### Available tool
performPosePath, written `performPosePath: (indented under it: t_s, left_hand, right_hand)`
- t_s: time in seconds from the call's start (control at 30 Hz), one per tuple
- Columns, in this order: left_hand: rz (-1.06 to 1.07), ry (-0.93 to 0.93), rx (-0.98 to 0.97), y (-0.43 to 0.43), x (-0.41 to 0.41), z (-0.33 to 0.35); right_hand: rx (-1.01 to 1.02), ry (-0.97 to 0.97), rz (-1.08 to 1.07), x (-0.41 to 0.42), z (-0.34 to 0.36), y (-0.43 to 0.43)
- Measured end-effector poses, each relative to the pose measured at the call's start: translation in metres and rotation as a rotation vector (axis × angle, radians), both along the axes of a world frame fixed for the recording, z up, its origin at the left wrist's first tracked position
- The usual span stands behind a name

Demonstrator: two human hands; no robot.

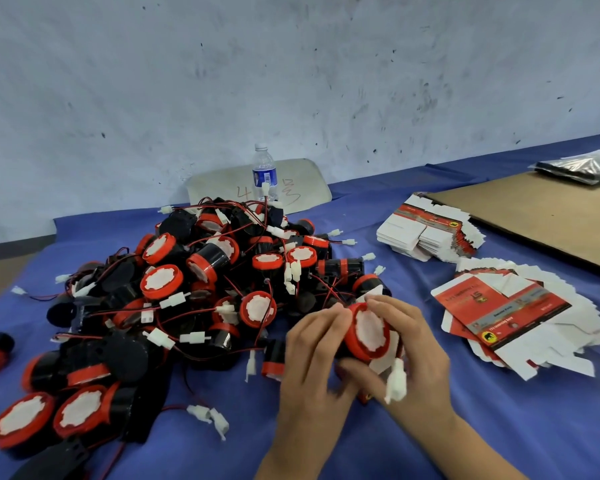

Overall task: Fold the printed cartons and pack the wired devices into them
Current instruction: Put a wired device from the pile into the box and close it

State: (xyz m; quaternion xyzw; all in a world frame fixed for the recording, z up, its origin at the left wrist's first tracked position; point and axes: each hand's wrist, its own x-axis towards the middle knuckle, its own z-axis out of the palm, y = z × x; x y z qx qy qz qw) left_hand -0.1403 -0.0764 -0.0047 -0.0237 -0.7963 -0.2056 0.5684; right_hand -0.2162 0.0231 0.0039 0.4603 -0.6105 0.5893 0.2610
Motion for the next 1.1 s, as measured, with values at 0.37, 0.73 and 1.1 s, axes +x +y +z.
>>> performPosePath:
  t_s: [0.37, 0.73, 1.1]
  left_hand:
    - [-0.253, -0.496, 0.552, 0.005, -0.006, -0.019]
    - [-0.123, -0.472, 0.416, -0.001, -0.006, -0.023]
    - [-0.037, -0.516, 0.289, 0.002, -0.011, -0.029]
  right_hand:
    - [-0.073, -0.234, -0.060, -0.015, -0.001, 0.005]
    - [0.480, 0.103, -0.191, -0.020, -0.014, -0.005]
    - [0.244, -0.307, 0.001, -0.019, -0.012, 0.001]
